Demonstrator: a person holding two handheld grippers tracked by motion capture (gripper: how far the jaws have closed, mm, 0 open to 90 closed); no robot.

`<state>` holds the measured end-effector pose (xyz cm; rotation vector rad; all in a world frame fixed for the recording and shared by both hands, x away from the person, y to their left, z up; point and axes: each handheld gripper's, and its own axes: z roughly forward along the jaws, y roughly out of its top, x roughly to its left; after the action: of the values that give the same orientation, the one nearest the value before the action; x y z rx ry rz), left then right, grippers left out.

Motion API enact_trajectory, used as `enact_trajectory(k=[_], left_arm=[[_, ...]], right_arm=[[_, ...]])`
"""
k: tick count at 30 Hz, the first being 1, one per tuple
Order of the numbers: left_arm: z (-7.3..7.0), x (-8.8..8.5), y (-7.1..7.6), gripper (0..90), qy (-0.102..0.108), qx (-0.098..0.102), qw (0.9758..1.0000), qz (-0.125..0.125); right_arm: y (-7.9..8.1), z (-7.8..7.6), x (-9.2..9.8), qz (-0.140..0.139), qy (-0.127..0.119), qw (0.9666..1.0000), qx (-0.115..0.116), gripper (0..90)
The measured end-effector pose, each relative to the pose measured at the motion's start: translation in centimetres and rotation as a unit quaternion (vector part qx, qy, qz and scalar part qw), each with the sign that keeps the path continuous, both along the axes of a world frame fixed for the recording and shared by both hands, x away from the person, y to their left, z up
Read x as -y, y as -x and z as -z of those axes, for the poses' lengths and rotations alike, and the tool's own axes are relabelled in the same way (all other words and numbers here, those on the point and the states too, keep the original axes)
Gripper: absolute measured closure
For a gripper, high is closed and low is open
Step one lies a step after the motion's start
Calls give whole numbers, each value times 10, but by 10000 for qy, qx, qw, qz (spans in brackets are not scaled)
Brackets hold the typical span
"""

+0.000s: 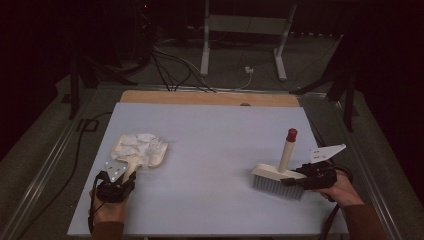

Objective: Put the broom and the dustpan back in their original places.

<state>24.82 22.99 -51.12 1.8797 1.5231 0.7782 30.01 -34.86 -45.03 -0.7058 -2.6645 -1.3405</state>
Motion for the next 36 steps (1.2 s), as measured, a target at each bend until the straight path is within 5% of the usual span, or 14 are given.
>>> enact_trajectory(k=[11,29,30,31,33,34,36], left_arm=[[6,7,-3,664,-47,-88,9992,-400],[13,11,-3,657,64,-197,9985,-500],[13,11,-3,648,44,-151,9983,-556],[12,11,-2,567,57,-88,9982,-595],[9,12,-2,420,-24,53,9974,-723],[8,12,-1,294,-139,130,9964,-824],[4,11,1,190,-44,320,9953,-912]], right_arm=[[-7,5,-1,8,137,9998,-119,677],[-18,12,3,-240,-13,9974,-674,674],[-19,12,3,-239,-9,9967,-774,644],[-21,12,4,-62,-42,9971,-753,411],[-22,7,8,504,62,9979,-408,140],[-23,5,12,781,34,9965,-305,78],[-25,1,18,1343,-7,9909,-109,1]])
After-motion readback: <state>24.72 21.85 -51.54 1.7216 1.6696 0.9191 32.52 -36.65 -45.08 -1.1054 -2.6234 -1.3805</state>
